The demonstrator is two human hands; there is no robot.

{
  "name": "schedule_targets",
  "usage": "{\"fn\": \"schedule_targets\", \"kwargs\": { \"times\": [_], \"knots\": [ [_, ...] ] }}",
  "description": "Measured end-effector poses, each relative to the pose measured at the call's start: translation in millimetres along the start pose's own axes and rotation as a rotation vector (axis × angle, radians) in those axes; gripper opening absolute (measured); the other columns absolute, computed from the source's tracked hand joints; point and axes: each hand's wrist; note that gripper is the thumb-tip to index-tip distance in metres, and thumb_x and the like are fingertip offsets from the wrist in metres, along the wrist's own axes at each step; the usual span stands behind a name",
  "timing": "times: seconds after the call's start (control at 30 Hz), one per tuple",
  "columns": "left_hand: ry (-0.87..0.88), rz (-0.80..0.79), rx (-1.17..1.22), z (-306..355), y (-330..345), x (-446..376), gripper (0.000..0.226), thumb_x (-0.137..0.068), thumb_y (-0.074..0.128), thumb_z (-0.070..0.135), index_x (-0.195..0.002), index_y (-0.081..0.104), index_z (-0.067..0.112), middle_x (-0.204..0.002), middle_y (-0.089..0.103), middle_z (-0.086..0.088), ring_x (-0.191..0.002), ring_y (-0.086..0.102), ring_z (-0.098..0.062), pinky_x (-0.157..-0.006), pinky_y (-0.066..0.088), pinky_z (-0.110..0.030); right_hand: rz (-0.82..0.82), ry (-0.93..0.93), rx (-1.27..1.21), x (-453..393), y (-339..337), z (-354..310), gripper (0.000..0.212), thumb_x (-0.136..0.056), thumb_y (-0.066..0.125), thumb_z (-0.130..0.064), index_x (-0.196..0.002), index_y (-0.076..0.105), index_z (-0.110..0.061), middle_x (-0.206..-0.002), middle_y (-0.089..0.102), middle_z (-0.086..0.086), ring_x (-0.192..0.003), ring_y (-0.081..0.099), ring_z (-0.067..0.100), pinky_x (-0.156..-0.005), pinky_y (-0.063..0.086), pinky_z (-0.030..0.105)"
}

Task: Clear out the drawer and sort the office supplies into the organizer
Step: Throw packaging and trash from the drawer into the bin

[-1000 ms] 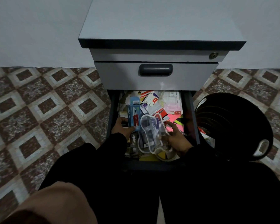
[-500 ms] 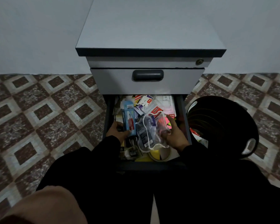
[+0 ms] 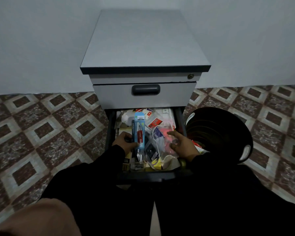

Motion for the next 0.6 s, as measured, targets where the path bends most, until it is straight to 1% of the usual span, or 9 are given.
{"fn": "schedule_targets", "kwargs": {
  "times": [0.07,0.17,0.2,0.23,0.3,0.33,0.43,0.53,0.6],
  "knots": [
    [0.033,-0.004,0.019,11.1,5.4,2.4,0.036,-0.076,0.073,0.001,-0.071,0.042,0.019,-0.092,0.057,-0.013,-0.086,0.056,-0.022,-0.066,0.049,-0.027,0.018,-0.001,0.031,3.5,-13.3,2.5,0.047,-0.086,0.057,-0.004,-0.129,0.052,-0.020,-0.120,0.061,0.011,-0.102,0.058,0.024,-0.072,0.034,0.016],
    [0.086,-0.017,0.029,32.4,20.4,6.1,0.036,-0.075,0.072,-0.003,-0.070,0.043,0.018,-0.092,0.057,-0.012,-0.088,0.055,-0.020,-0.073,0.049,-0.031,0.038,0.019,0.037,10.2,-38.8,6.2,0.042,-0.089,0.056,-0.011,-0.130,0.051,-0.020,-0.119,0.063,0.012,-0.107,0.060,0.025,-0.078,0.038,0.018],
    [0.103,-0.032,0.035,40.3,27.3,6.9,0.037,-0.076,0.071,-0.005,-0.070,0.042,0.017,-0.093,0.058,-0.013,-0.089,0.056,-0.020,-0.072,0.050,-0.030,0.050,0.024,0.035,12.3,-47.9,8.2,0.041,-0.089,0.056,-0.013,-0.129,0.052,-0.019,-0.118,0.063,0.013,-0.108,0.060,0.024,-0.080,0.039,0.019],
    [0.119,-0.052,0.047,48.4,35.1,7.7,0.037,-0.076,0.070,-0.006,-0.069,0.041,0.017,-0.095,0.058,-0.014,-0.088,0.057,-0.020,-0.067,0.051,-0.025,0.068,0.027,0.043,14.3,-57.0,11.5,0.040,-0.089,0.057,-0.014,-0.128,0.052,-0.019,-0.118,0.064,0.013,-0.109,0.060,0.024,-0.083,0.040,0.021],
    [0.150,-0.080,0.041,65.0,50.5,9.7,0.038,-0.076,0.069,-0.007,-0.069,0.040,0.016,-0.094,0.058,-0.013,-0.077,0.057,-0.020,-0.053,0.046,-0.011,0.104,0.023,0.056,18.9,-74.8,19.3,0.040,-0.088,0.059,-0.015,-0.127,0.053,-0.019,-0.120,0.063,0.010,-0.111,0.058,0.024,-0.087,0.041,0.023],
    [0.165,-0.087,0.031,73.4,57.7,11.2,0.038,-0.076,0.070,-0.007,-0.069,0.040,0.017,-0.092,0.057,-0.011,-0.072,0.056,-0.018,-0.051,0.044,-0.009,0.114,0.024,0.054,21.5,-83.5,23.6,0.040,-0.088,0.059,-0.015,-0.127,0.053,-0.020,-0.122,0.062,0.009,-0.112,0.058,0.023,-0.088,0.041,0.024],
    [0.212,-0.106,-0.004,97.2,77.9,11.3,0.038,-0.074,0.073,-0.003,-0.069,0.042,0.019,-0.091,0.058,-0.009,-0.081,0.057,-0.019,-0.061,0.047,-0.017,0.141,0.043,0.034,28.2,-107.5,36.1,0.039,-0.088,0.058,-0.013,-0.126,0.053,-0.022,-0.121,0.061,0.007,-0.109,0.058,0.023,-0.083,0.042,0.024],
    [0.246,-0.137,-0.031,124.8,95.9,11.9,0.034,-0.076,0.073,0.002,-0.072,0.044,0.019,-0.094,0.057,-0.008,-0.085,0.056,-0.019,-0.060,0.045,-0.016,0.184,0.049,0.029,31.2,-129.2,47.1,0.040,-0.087,0.058,-0.013,-0.126,0.054,-0.023,-0.122,0.062,0.008,-0.106,0.060,0.022,-0.082,0.044,0.026],
    [0.256,-0.155,-0.039,143.7,108.9,13.4,0.029,-0.076,0.073,0.004,-0.079,0.047,0.016,-0.096,0.058,-0.007,-0.084,0.057,-0.020,-0.067,0.049,-0.026,0.218,0.051,0.030,31.9,-143.8,53.9,0.042,-0.086,0.060,-0.012,-0.127,0.053,-0.022,-0.124,0.061,0.008,-0.108,0.059,0.021,-0.081,0.042,0.024]
  ]
}}
Point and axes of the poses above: each hand's wrist, its own x-axis away from the middle knuckle, its own y-axis out of the palm, z = x × y
